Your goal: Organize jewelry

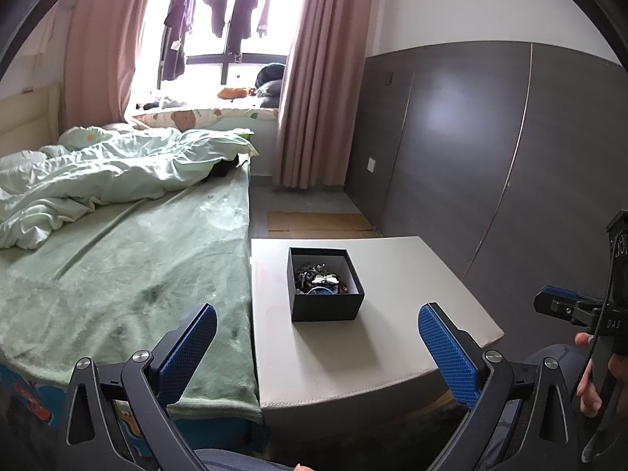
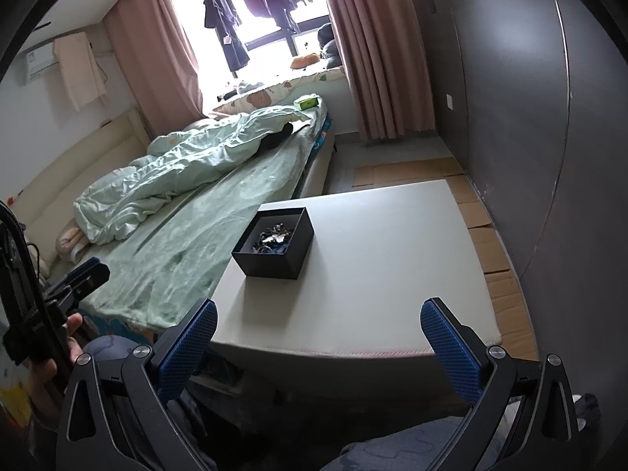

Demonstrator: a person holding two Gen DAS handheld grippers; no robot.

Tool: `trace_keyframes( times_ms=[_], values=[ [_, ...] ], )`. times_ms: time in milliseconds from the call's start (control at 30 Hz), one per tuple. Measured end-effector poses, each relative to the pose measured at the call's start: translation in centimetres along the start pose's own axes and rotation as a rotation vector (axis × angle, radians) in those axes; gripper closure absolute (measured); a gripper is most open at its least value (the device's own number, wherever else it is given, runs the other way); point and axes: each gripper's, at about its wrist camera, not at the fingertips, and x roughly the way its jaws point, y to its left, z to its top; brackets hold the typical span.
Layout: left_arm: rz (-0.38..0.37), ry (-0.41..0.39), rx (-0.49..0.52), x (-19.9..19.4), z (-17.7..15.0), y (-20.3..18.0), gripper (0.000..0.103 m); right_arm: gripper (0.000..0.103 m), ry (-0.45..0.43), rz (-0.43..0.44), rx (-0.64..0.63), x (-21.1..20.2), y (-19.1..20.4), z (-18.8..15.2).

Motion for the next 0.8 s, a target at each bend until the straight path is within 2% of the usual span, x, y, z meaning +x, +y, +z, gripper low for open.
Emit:
trace_keyframes(
  times_ms=[533,800],
  values=[
    [-0.003,0.000,0.017,0.72,0.30,-0.34,0.000,0.000,0.006,-0.014,-0.005,0.46,-0.06,0.20],
    [0.014,-0.025,0.041,0.19,0.16,-0.83,0.000,0.000,0.012,-0.025,-0.013,0.62,0.14,0.17]
  ],
)
